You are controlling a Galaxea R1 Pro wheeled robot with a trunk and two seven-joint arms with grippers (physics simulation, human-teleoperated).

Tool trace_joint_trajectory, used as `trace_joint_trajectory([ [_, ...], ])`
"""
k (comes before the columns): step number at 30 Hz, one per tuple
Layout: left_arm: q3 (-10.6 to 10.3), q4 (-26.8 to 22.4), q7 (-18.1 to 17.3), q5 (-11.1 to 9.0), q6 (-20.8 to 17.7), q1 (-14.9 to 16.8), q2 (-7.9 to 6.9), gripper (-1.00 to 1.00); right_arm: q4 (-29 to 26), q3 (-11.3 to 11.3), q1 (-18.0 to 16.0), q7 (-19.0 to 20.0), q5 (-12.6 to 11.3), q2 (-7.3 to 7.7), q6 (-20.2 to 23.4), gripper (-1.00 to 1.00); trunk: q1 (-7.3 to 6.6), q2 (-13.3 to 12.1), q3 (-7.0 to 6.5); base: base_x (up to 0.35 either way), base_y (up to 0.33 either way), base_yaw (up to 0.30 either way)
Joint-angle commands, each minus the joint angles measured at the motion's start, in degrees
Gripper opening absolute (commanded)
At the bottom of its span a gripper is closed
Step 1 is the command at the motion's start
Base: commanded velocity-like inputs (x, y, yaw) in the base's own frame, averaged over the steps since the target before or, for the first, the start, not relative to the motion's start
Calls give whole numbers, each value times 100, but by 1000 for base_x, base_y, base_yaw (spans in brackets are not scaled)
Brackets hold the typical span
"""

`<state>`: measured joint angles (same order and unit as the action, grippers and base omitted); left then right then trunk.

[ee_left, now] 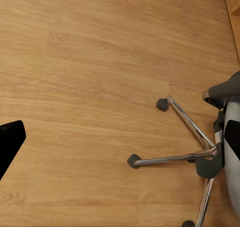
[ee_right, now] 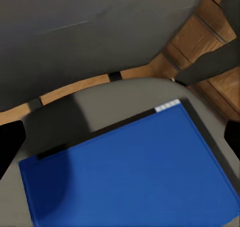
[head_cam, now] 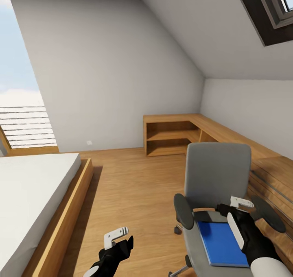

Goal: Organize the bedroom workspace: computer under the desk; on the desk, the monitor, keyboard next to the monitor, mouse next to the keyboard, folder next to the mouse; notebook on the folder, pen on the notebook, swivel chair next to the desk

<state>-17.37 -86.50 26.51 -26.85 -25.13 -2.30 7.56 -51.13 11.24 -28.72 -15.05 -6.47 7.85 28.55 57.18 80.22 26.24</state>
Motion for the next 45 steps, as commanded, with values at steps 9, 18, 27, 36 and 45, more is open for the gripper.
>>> trace_joint_trajectory([
  [9,2,-78,47,-57,-9,1,0,100,1104,1,-368,714,-73,390,-223,100,199,366,167,0,0,0],
  [18,5,-93,47,-57,-9,1,-2,100,2114,20,-1249,1438,-85,761,-246,100,396,727,329,0,0,0],
  [27,5,-88,47,-57,-13,1,-2,100,2313,133,-1414,1530,-123,814,-365,100,594,1088,490,0,0,0],
  [36,5,-90,45,-59,-27,1,-5,100,2781,168,-1425,1642,-160,886,-393,100,792,1449,652,0,0,0],
  [45,-7,-215,7,-113,-455,1,-1,100,2860,184,-1426,2704,-234,1340,-352,100,989,1810,814,0,0,0],
])
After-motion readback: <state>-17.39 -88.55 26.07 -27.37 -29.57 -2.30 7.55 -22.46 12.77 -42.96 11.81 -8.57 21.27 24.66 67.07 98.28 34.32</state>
